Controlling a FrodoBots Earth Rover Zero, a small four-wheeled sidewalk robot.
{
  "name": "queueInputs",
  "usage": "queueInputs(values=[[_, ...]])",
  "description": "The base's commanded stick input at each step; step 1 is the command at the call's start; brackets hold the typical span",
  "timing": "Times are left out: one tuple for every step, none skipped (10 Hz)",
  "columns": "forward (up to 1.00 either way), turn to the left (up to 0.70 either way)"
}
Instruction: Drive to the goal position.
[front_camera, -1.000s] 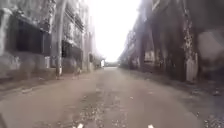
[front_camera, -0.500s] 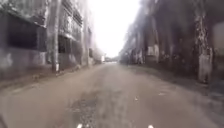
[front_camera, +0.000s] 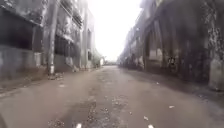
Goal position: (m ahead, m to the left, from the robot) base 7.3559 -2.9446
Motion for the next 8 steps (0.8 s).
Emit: queueInputs(values=[[0.7,0.0],[0.7,0.0],[0.7,0.0],[0.7,0.0],[0.7,0.0],[0.7,0.0],[0.7,0.0],[0.7,0.0]])
